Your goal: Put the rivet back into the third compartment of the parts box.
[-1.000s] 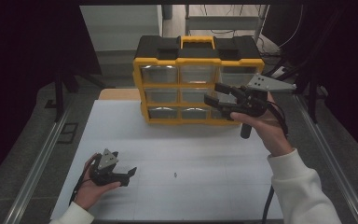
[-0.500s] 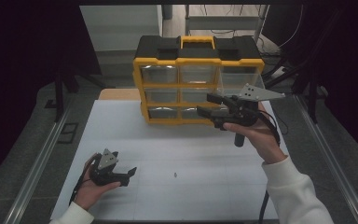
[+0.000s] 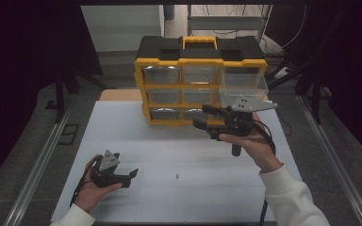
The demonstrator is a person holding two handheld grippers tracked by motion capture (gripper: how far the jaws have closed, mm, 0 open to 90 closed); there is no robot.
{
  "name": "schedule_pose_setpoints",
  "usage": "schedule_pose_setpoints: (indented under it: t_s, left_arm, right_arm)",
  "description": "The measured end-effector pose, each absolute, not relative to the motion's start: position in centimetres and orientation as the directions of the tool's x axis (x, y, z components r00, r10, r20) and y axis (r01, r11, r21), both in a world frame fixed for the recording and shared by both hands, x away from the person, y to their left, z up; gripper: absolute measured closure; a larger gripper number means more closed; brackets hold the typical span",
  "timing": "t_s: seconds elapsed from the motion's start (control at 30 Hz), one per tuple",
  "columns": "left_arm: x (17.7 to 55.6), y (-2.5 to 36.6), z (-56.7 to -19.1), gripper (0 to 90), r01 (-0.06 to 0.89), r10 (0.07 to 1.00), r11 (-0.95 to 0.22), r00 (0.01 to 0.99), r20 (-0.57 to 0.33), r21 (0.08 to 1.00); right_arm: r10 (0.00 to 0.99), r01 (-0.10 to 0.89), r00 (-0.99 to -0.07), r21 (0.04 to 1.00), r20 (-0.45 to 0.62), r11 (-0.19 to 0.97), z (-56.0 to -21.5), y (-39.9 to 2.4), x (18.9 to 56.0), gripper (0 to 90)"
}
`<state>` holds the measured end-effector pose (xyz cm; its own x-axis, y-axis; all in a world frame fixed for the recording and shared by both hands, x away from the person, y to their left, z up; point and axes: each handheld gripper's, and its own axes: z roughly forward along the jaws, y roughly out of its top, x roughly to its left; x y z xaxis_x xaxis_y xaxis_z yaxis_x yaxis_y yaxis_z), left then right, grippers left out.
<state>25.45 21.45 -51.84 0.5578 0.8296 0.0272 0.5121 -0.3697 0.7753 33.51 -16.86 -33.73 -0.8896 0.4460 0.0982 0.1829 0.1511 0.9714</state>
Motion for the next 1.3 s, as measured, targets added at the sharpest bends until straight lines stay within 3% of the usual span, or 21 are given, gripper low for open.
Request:
schedule_pose_setpoints:
  t_s: [1.3]
  left_arm:
    - [25.4,21.4,-51.8,8.2,0.512,0.829,-0.37,0.558,0.027,0.775]
  right_arm:
    - [0.417,0.281,-0.894,0.932,0.166,0.23,-40.9,-14.5,33.4,36.6]
